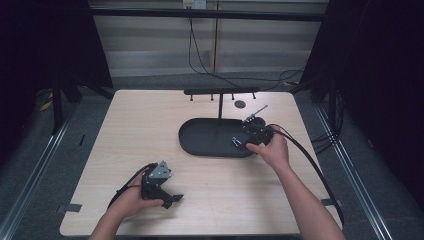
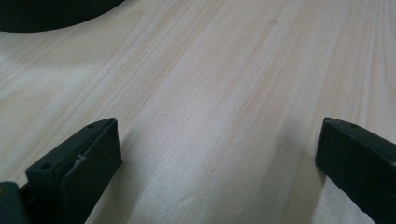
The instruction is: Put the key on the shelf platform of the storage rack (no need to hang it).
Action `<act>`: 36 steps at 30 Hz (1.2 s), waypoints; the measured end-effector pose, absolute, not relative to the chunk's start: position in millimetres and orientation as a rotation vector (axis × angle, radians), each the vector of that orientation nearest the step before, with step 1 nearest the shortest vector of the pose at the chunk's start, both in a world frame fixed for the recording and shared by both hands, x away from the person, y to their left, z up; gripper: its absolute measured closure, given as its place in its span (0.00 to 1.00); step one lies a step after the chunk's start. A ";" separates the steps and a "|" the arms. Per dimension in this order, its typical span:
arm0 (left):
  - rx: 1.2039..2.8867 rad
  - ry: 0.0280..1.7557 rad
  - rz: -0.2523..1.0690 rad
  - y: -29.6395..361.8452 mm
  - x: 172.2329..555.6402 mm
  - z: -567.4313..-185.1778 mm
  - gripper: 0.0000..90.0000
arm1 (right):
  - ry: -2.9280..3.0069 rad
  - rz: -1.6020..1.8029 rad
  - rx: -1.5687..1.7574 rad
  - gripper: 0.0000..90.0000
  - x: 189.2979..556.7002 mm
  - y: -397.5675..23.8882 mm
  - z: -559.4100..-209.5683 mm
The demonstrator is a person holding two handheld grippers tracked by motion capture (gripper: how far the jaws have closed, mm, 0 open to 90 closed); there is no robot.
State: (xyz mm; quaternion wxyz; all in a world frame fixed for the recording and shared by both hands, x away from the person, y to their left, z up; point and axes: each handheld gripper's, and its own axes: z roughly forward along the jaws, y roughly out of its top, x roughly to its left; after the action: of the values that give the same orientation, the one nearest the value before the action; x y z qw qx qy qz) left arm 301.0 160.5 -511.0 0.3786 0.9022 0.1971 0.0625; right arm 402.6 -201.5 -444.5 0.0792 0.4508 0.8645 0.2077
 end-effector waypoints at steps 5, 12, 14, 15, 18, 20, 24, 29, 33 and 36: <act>2.307 0.504 0.161 160.6 300.9 -510.8 0.00 | 2.594 0.620 1.349 0.36 399.3 -203.7 -443.2; 2.309 0.503 0.161 160.6 301.0 -510.7 0.00 | 2.614 0.622 1.315 0.36 391.7 -208.0 -439.6; 2.309 0.503 0.161 160.6 300.9 -510.7 0.00 | 2.623 0.626 1.313 0.36 389.7 -209.1 -438.9; 2.308 0.504 0.161 160.6 300.9 -510.7 0.00 | 2.624 0.628 1.312 0.36 388.5 -210.0 -438.7; 2.309 0.505 0.162 160.6 300.9 -510.7 0.00 | 2.633 0.617 1.306 0.36 384.9 -211.8 -439.1; 2.308 0.505 0.161 160.6 300.9 -510.7 0.00 | 2.633 0.626 1.309 0.36 382.5 -213.7 -439.4; 2.308 0.505 0.162 160.5 300.8 -510.7 0.00 | 2.628 0.636 1.312 0.36 377.4 -219.7 -439.7; 2.309 0.503 0.162 160.6 300.9 -510.7 0.00 | 2.630 0.639 1.308 0.35 371.3 -224.9 -439.1; 2.309 0.504 0.162 160.6 300.9 -510.7 0.00 | 2.622 0.654 1.311 0.35 366.2 -231.4 -438.3; 2.310 0.503 0.161 160.6 300.9 -510.7 0.00 | 2.619 0.658 1.312 0.35 363.1 -235.3 -437.9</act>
State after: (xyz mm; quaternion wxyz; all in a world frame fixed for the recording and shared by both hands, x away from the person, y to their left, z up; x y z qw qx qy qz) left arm 300.9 160.6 -510.7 0.3766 0.9030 0.1967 0.0631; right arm 363.1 -235.3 -437.9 0.0695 0.4360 0.8702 0.2187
